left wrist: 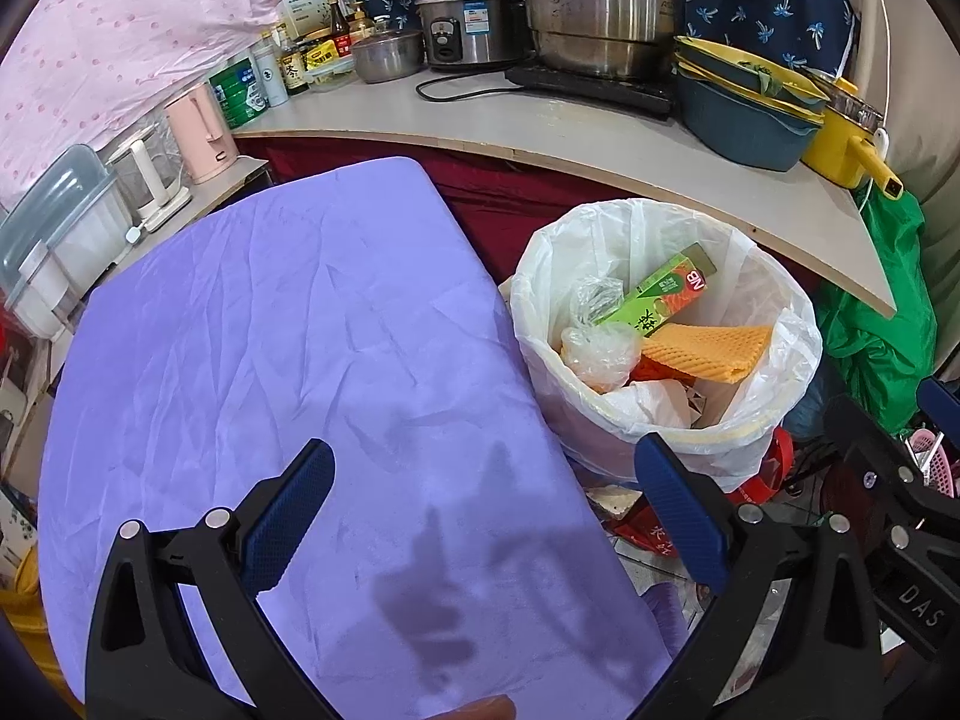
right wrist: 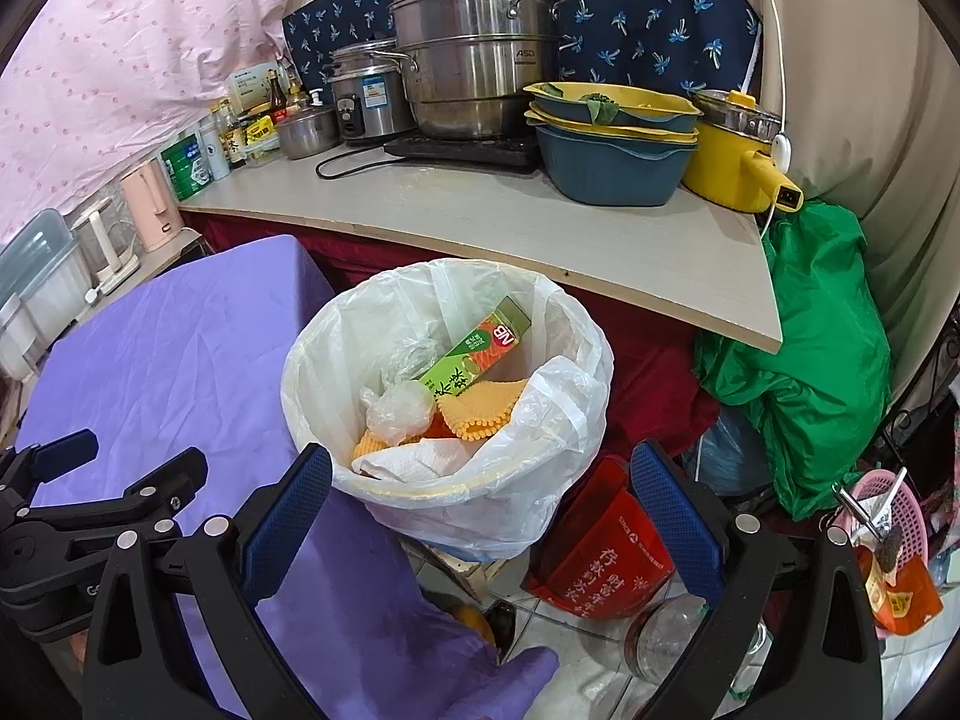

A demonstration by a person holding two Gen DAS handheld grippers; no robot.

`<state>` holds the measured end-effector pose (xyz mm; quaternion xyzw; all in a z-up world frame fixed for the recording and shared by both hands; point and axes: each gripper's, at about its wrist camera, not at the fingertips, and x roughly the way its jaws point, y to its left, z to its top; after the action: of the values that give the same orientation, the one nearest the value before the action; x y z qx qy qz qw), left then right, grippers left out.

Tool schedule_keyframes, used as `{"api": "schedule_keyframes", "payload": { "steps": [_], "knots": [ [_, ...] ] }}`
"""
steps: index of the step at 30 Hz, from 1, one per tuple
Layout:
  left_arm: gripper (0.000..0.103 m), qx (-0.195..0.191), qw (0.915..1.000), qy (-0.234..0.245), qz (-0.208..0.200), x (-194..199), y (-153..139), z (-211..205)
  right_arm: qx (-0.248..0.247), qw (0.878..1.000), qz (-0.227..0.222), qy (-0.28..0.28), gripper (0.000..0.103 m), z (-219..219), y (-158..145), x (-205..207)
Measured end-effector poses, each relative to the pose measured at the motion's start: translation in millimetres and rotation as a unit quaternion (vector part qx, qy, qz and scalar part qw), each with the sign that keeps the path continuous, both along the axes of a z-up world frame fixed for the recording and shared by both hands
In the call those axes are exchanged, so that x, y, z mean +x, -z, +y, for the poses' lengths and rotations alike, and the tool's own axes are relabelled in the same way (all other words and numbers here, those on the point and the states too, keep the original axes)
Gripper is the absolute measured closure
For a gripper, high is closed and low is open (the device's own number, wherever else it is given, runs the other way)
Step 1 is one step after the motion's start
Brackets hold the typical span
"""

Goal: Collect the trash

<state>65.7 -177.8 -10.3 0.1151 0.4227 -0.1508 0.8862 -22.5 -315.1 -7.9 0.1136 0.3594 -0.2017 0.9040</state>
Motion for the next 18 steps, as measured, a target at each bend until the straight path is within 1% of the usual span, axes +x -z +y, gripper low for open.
{"api": "schedule_keyframes", "payload": {
  "steps": [8,18],
  "knots": [
    [0.007,0.0,1.0,-0.001,0.009,5.2,7.4,-5.5,0.002,1.0,0.004,0.001,0.007,-6.2,3.5,4.9],
    [0.007,0.001,1.0,-0.006,0.008,7.1,8.7,-6.5,0.002,1.0,0.004,0.0,0.007,-8.4,3.6,7.0]
  ]
}}
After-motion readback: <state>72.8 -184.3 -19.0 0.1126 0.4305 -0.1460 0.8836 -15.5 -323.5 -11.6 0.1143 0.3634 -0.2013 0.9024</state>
